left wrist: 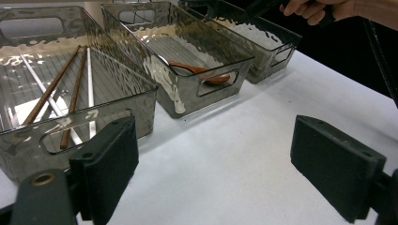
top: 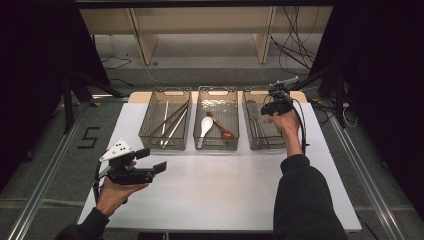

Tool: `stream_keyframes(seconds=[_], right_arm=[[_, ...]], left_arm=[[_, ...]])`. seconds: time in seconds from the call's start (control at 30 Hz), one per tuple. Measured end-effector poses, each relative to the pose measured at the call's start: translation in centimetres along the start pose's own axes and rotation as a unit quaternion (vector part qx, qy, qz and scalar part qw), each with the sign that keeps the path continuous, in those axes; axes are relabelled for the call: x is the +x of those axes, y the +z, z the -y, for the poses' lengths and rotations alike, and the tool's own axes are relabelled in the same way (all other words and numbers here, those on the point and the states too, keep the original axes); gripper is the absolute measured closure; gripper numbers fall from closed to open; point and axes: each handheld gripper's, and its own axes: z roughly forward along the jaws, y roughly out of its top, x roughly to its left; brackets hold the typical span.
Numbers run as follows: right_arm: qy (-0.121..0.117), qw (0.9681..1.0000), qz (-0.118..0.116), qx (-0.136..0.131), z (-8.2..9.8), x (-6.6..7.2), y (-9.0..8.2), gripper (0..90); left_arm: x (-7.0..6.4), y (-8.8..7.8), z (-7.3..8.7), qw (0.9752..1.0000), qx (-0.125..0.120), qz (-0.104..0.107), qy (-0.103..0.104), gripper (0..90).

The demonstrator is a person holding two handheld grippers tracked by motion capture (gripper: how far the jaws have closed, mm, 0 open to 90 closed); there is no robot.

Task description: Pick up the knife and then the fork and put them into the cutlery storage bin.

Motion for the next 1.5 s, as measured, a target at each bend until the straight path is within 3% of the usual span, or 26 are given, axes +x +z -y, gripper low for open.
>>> stream_keyframes(seconds=[0.3, 0.63, 0.93, 1.2, 1.5], right_arm=[[-0.029, 0.9990, -0.022, -0.025, 1.1, 0.8, -1.6, 54.3], [-0.064, 0.9928, -0.071, -0.072, 3.9, 2.9, -3.9, 41.9], [-0.080, 0.9854, -0.102, -0.111, 6.8, 4.2, -5.8, 38.2], [-0.093, 0.9801, -0.128, -0.120, 9.3, 5.2, -6.3, 34.4], [-0.096, 0.9704, -0.167, -0.146, 11.1, 6.4, -7.5, 30.2]], left_arm=[[0.0, 0.1, 0.0, 1.0000, 0.000, -0.001, -0.002, 15.0], [0.0, 0.2, 0.0, 1.0000, 0.002, 0.000, -0.003, 15.0], [0.1, 0.3, 0.1, 1.0000, 0.005, 0.001, -0.008, 15.0], [0.1, 0.4, -0.1, 1.0000, 0.007, 0.001, -0.007, 15.0], [-0.2, 0.5, -0.2, 1.0000, 0.006, 0.000, -0.007, 15.0]])
